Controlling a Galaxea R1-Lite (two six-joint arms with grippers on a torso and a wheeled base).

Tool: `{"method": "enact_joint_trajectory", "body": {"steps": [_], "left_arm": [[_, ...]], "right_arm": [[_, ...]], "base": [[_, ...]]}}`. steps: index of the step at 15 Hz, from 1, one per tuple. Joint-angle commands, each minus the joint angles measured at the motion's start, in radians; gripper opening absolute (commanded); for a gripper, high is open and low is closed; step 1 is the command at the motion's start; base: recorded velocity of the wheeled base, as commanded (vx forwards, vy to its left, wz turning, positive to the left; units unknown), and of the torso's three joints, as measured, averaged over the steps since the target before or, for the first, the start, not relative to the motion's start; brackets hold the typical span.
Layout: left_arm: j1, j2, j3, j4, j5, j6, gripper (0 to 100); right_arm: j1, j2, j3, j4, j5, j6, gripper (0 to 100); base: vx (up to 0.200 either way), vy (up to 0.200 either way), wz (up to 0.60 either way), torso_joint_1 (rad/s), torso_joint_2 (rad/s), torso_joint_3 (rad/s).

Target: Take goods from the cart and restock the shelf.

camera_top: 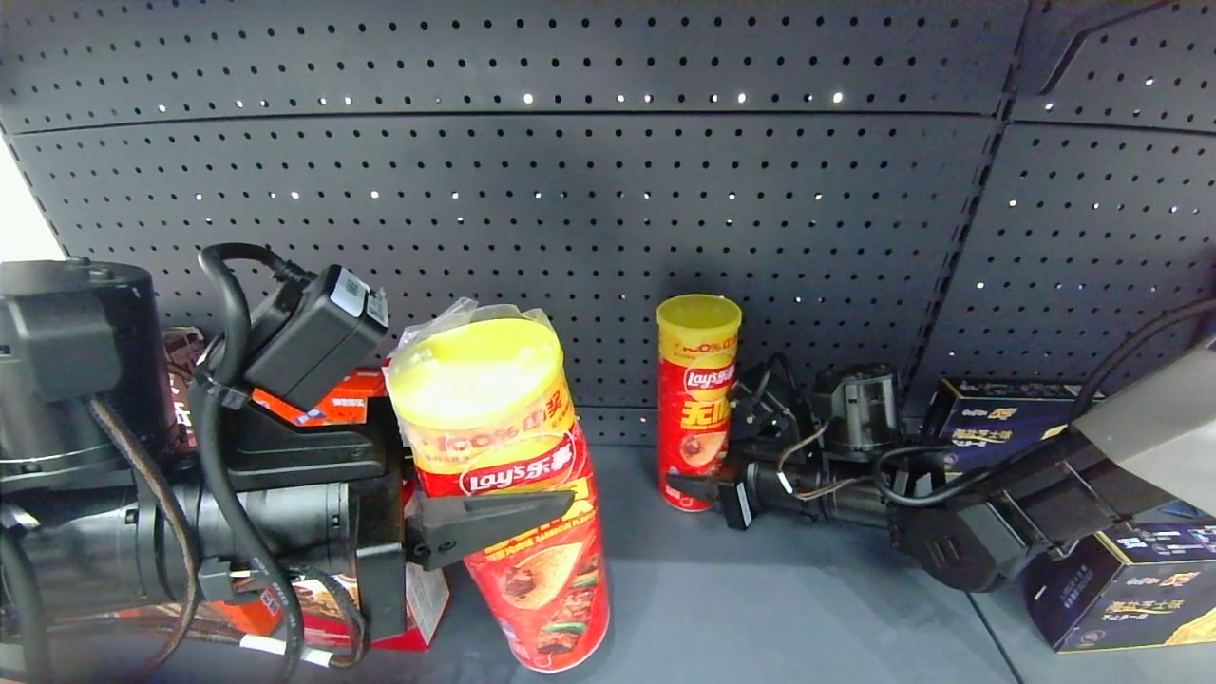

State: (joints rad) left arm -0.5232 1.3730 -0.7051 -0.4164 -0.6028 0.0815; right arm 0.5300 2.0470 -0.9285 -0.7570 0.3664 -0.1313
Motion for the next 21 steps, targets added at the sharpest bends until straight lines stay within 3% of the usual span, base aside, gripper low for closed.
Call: {"method": "enact_joint_trajectory", "body": {"steps": [1,7,17,21], "left_arm": [[0.0,-0.002,-0.001,-0.001,0.0,0.0,0],[-0.003,0.001,-0.01,-0.002,0.0,0.0,0],[-0.004,-0.002,-0.004,0.001,0.001,0.0,0],[-0.004,-0.003,-0.001,0.001,0.005,0.001,0]], "right_arm": [[0.004,-0.038,0.002,0.005,-0.001,-0.001,0],[0.087,-0.166,0.106,-0.068,-0.09,0.048,0],[0.189,-0.332,0.531,-0.318,-0.141,0.07,0],[0.205,-0.329,0.585,-0.355,-0.142,0.085,0]], "base": [[0.0,0.0,0.0,0.0,0.0,0.0],[0.0,0.0,0.0,0.0,0.0,0.0],[0.0,0.0,0.0,0.0,0.0,0.0],[0.0,0.0,0.0,0.0,0.0,0.0]]}}
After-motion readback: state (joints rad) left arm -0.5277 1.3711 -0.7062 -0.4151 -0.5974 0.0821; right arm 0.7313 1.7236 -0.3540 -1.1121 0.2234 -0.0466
